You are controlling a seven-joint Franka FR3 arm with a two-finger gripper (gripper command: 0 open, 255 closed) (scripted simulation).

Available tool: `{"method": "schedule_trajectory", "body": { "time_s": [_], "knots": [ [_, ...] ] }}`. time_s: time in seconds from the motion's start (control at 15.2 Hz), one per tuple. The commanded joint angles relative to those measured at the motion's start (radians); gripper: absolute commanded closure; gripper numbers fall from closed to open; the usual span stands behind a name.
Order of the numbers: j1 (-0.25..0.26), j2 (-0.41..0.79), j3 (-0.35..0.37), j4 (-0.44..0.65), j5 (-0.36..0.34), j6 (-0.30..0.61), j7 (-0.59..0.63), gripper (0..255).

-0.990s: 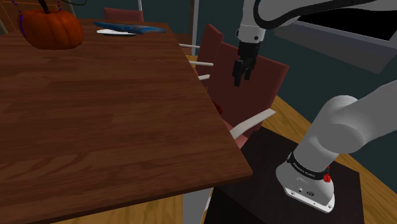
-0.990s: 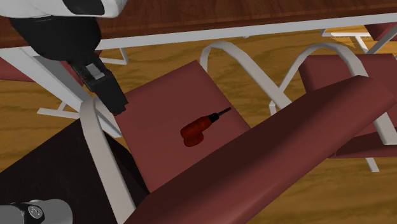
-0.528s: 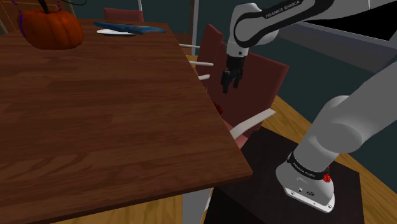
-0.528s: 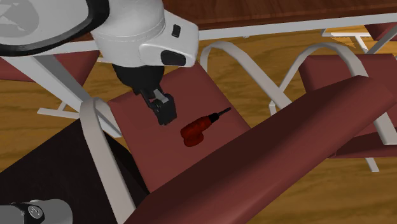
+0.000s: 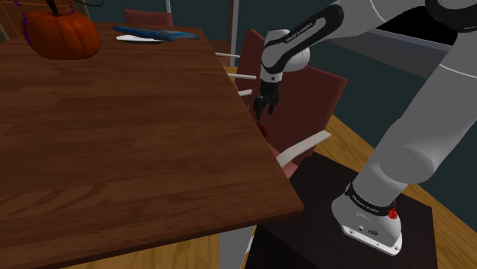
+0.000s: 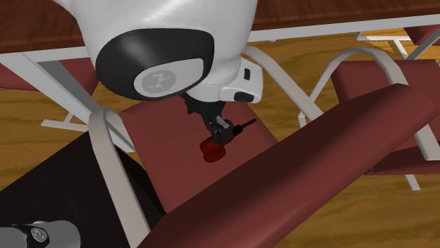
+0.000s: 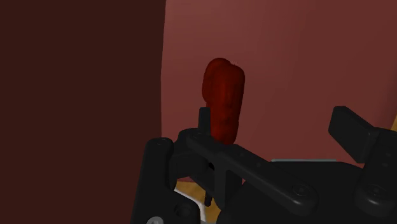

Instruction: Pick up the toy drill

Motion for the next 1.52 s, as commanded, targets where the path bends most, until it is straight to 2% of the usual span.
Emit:
{"method": "schedule_trajectory", "body": {
  "time_s": [0.0,0.26,0.86,0.92,1.45],
  "knots": [
    [-0.009,0.082,-0.011,0.04,0.027,0.037,-0.03,0],
    [-0.028,0.229,-0.013,0.128,0.083,0.086,-0.075,0],
    [-0.034,0.309,-0.002,0.118,0.112,0.174,-0.101,0],
    [-0.035,0.307,-0.003,0.115,0.112,0.175,-0.102,255],
    [-0.034,0.307,-0.003,0.116,0.111,0.173,-0.101,255]
  ]
}}
